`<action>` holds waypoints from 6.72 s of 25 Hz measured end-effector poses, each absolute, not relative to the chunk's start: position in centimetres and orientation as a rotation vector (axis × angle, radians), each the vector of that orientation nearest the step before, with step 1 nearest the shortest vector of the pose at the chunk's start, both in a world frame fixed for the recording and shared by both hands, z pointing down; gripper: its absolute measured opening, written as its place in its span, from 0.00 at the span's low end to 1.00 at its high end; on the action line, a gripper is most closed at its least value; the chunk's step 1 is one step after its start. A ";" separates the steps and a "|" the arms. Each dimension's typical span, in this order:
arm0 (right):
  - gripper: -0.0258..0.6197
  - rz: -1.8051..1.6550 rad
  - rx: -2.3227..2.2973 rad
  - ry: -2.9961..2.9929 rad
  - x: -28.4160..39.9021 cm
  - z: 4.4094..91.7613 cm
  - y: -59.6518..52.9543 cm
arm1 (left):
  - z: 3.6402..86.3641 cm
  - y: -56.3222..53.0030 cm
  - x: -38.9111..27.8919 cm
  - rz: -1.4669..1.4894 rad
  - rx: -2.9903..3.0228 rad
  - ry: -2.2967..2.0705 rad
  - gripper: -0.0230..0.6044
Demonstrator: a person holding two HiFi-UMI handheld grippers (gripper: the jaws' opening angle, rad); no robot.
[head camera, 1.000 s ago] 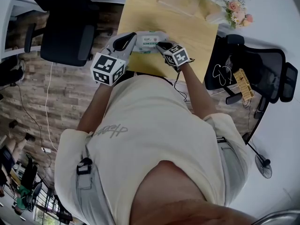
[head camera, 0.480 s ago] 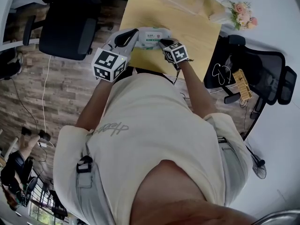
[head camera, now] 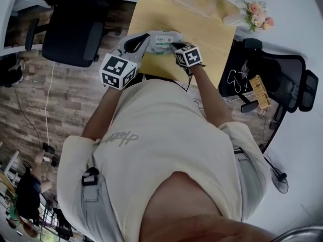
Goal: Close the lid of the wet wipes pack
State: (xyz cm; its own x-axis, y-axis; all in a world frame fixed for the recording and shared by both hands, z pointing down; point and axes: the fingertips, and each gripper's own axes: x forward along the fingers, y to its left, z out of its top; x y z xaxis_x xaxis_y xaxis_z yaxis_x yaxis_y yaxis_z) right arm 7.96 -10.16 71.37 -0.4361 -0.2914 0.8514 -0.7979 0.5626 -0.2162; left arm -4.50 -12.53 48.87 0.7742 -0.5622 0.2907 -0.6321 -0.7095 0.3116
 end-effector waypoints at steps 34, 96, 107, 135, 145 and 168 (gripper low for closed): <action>0.04 0.797 0.755 -2.041 5.2 71.0 -11.1 | 49.5 -13.9 -6.3 0.238 2.538 -0.939 0.06; 0.04 0.858 0.883 -2.023 6.5 69.6 -9.5 | 48.3 -14.1 -3.0 0.301 2.611 -0.848 0.06; 0.04 0.785 1.059 -2.150 9.6 62.4 -10.5 | 46.9 -15.2 0.0 0.322 2.671 -0.799 0.06; 0.04 0.499 1.304 -2.471 12.0 46.2 -16.1 | 37.2 -21.0 -0.8 -0.011 2.680 -0.892 0.06; 0.04 0.372 1.415 -2.585 13.2 39.5 -17.6 | 31.8 -21.4 -0.8 -0.125 2.746 -0.867 0.06; 0.04 0.050 1.560 -2.715 12.5 28.4 -19.5 | 24.9 -22.5 -2.1 -0.110 3.012 -1.041 0.06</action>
State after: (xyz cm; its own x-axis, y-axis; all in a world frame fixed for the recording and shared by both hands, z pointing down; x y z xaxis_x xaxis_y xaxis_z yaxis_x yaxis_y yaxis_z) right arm 12.48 -19.47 28.43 -0.5038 -0.8635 0.0251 -0.8638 0.5033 -0.0225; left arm -2.08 -22.52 24.86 0.7845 -0.6149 -0.0808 -0.6181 -0.7858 -0.0222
